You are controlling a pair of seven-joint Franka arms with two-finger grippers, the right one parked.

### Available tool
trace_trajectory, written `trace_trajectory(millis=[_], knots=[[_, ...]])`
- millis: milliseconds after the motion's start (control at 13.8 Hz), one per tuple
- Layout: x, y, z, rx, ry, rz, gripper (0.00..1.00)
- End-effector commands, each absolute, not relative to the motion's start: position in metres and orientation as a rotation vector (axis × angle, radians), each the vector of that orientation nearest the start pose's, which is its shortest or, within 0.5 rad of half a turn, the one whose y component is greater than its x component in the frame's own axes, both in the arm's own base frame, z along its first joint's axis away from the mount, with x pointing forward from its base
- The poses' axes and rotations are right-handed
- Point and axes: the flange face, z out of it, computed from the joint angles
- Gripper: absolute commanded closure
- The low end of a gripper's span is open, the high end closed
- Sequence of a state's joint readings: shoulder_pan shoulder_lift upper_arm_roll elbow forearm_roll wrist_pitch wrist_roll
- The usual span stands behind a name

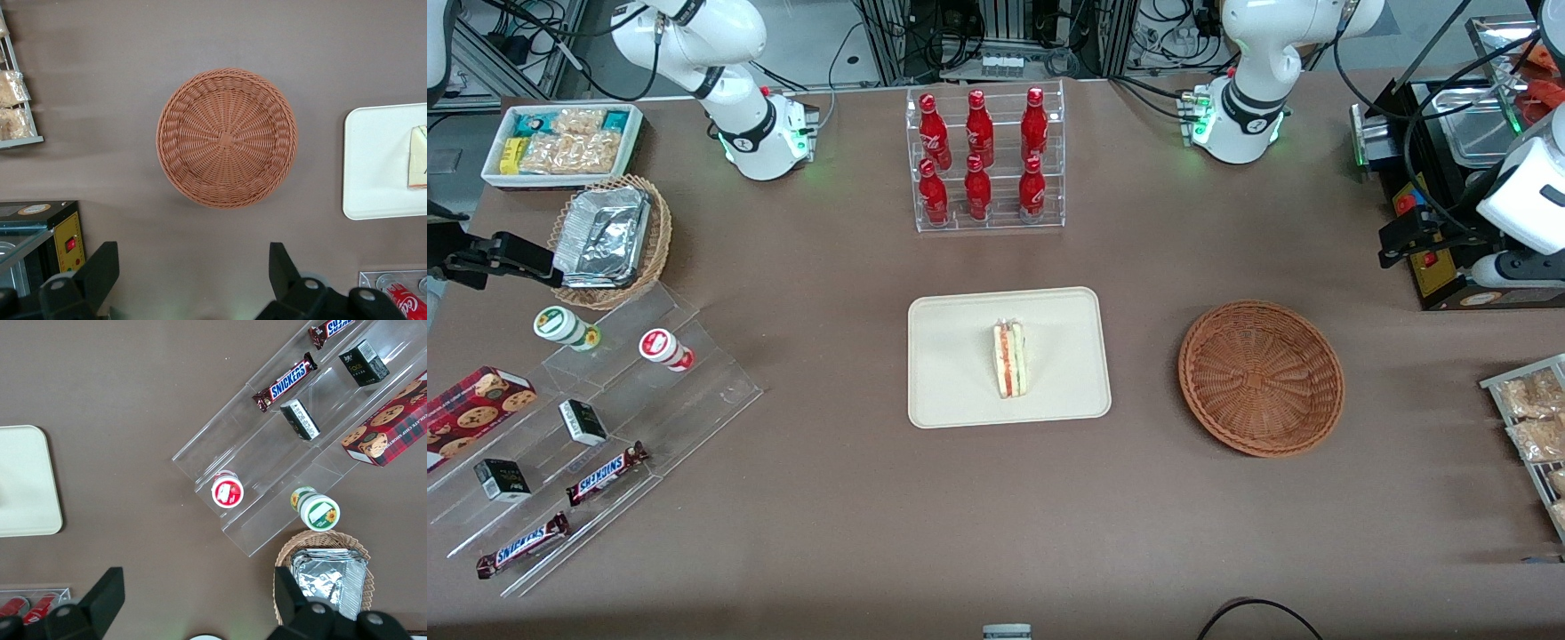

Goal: Place sandwich from basket to tray

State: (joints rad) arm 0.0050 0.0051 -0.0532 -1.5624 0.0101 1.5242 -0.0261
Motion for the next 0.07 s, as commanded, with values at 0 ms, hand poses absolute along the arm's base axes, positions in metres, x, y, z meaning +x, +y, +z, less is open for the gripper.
trace_trajectory(millis=[0], knots=[[0.5428, -0.0145, 0.6320, -3.141, 0.024, 0.075, 0.00]])
